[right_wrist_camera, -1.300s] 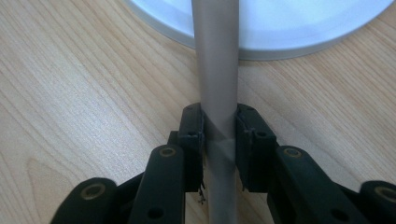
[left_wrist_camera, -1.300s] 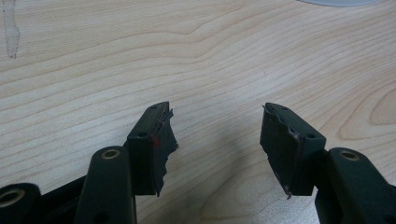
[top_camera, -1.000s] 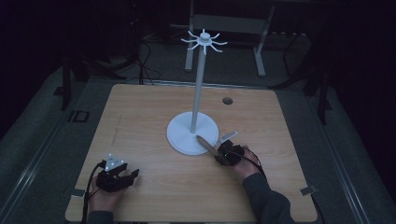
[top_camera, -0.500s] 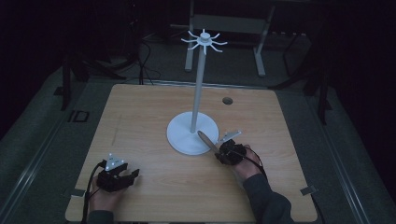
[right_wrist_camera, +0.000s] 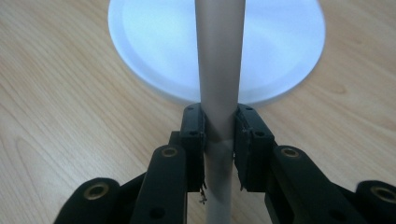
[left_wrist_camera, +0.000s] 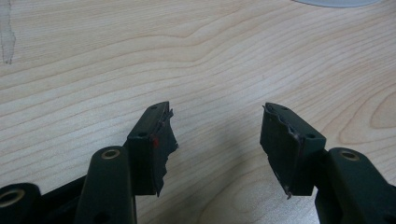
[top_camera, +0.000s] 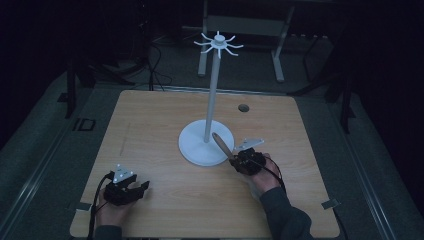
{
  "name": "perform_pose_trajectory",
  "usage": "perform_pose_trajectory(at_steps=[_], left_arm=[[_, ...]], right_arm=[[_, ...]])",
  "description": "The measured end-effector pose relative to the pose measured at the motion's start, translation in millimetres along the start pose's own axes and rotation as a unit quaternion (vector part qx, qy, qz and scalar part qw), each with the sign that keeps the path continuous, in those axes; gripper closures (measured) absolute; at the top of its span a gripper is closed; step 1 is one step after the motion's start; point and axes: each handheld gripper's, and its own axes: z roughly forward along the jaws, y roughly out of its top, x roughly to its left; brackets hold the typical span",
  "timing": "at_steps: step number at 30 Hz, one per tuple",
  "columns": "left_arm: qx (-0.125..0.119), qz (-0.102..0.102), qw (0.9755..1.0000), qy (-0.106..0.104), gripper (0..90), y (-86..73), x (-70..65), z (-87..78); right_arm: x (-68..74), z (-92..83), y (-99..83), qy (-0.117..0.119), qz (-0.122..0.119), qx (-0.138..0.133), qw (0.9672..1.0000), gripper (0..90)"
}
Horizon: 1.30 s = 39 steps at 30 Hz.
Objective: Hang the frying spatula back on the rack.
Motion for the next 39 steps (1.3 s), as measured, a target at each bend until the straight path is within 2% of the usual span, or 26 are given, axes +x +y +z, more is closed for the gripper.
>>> perform_pose_trajectory(at_steps=[13, 26, 39], left_arm=[[-0.001, 0.0, 1.0, 0.0, 43.4, 0.1, 0.2, -0.2], [-0.001, 0.0, 1.0, 0.001, 43.4, 0.1, 0.3, -0.5], [-0.002, -0.001, 1.0, 0.001, 43.4, 0.0, 0.1, -0.4]], right_arm=[[0.0, -16.2, 6.9, -0.012, 0.005, -0.055, 0.9984, 74.9], [0.4, -30.3, 15.1, -0.023, 0.011, -0.105, 0.9942, 74.9], [4.0, -39.6, 24.7, -0.028, 0.01, -0.136, 0.9902, 74.9]])
